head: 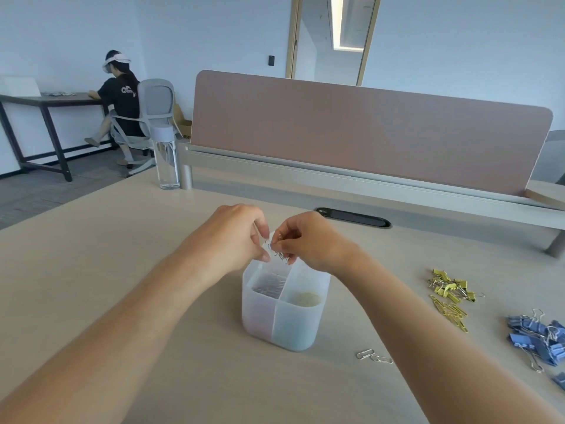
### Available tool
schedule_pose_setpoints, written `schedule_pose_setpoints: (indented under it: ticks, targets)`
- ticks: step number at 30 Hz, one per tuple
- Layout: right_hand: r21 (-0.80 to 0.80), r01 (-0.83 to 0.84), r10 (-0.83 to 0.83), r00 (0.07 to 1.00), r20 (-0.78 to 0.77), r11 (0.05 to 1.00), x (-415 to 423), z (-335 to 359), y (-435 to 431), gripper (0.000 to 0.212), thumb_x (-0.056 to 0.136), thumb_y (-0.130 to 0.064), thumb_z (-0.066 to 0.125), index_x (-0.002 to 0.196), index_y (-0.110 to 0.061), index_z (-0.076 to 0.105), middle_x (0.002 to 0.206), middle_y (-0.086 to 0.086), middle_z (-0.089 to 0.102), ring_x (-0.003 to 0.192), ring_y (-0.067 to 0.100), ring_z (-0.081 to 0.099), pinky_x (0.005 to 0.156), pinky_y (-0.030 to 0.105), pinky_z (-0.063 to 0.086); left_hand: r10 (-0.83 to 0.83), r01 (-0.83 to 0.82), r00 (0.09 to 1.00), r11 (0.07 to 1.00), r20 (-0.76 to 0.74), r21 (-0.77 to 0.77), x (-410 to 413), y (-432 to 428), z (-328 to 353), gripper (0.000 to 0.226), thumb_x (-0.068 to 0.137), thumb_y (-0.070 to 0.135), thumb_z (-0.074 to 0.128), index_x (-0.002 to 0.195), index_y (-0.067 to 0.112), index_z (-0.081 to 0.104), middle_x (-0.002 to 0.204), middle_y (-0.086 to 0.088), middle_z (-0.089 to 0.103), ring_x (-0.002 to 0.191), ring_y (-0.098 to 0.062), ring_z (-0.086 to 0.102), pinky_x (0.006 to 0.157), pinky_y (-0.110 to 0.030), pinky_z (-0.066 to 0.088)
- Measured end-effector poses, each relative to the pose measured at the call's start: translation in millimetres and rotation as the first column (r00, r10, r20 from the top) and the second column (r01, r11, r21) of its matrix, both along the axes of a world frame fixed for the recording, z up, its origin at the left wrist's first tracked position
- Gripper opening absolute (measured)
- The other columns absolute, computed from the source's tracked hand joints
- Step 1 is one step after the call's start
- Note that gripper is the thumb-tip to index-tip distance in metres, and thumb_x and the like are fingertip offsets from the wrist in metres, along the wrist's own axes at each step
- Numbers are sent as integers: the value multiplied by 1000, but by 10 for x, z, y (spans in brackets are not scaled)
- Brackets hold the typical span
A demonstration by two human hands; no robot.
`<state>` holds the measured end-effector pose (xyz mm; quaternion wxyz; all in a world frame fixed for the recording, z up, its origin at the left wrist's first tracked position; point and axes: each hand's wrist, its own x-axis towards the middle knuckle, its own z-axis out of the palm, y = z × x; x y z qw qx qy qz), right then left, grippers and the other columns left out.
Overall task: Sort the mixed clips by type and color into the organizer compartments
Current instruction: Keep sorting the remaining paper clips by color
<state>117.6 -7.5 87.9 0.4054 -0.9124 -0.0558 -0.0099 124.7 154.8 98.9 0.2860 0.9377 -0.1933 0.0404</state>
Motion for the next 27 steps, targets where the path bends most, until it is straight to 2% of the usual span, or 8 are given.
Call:
schedule_pose_setpoints:
  ticks: [6,12,15,18,21,23,25,27]
  targets:
    - [-108,15,-18,999,-30,994,-26,54,45,6,82,-10,72,85,-8,76,75,5,74,69,12,72,75,27,56,47,-45,999,996,-23,71,-10,-25,4,11,76,21,82,86,25,78,77,7,63,73,-15,59,58,-22,42]
    - [-73,20,-22,999,-32,997,-92,76,28,21,91,0,56,98,-8,74,88,7,75,77,18,74,83,38,59,88,-87,996,993,-1,84,-48,-80,81,6,78,22,80,82,26,78,86,1,67,83,-20,63,64,-23,44]
    - [-21,47,-46,999,23,999,-204,170,-67,19,87,0,60,95,-11,73,84,5,75,70,18,74,79,39,60,91,-91,994,996,61,-5,-116,-141,97,12,76,23,82,77,28,71,81,5,66,78,-16,62,61,-25,45]
    - [81,57,-59,998,23,995,-392,330,-308,17,86,2,61,95,-9,70,83,8,75,70,22,74,76,39,61,51,-30,988,989,145,-146,-242,-287,63,26,80,21,78,89,27,55,81,10,64,73,-5,58,60,-26,42]
    - [-43,70,-69,997,17,997,-640,418,-588,10,85,-4,68,89,-12,69,79,4,74,68,17,74,80,40,59,-63,103,981,971,186,-214,-434,-555,4,27,85,16,71,95,30,51,82,12,63,70,1,56,57,-15,40]
    - [-140,74,-76,997,-6,987,-826,385,-747,8,83,-7,72,83,-14,69,74,1,74,66,11,73,69,29,56,-145,176,976,964,162,-198,-577,-750,-53,22,86,16,68,97,29,54,85,12,63,71,0,57,55,-13,41]
    - [-211,85,-94,995,-35,974,-995,274,-880,9,80,-7,73,79,-15,70,69,0,73,63,8,71,58,17,48,-219,233,970,961,106,-148,-705,-921,-151,18,87,18,68,96,27,55,86,10,64,74,-4,59,60,-20,48]
    - [-258,106,-126,990,-61,960,-1137,111,-1013,11,78,-6,74,77,-17,71,66,0,72,61,9,70,60,17,50,-266,268,963,961,36,-69,-802,-1054,-303,17,87,14,65,94,27,57,83,9,64,75,-7,60,65,-29,52]
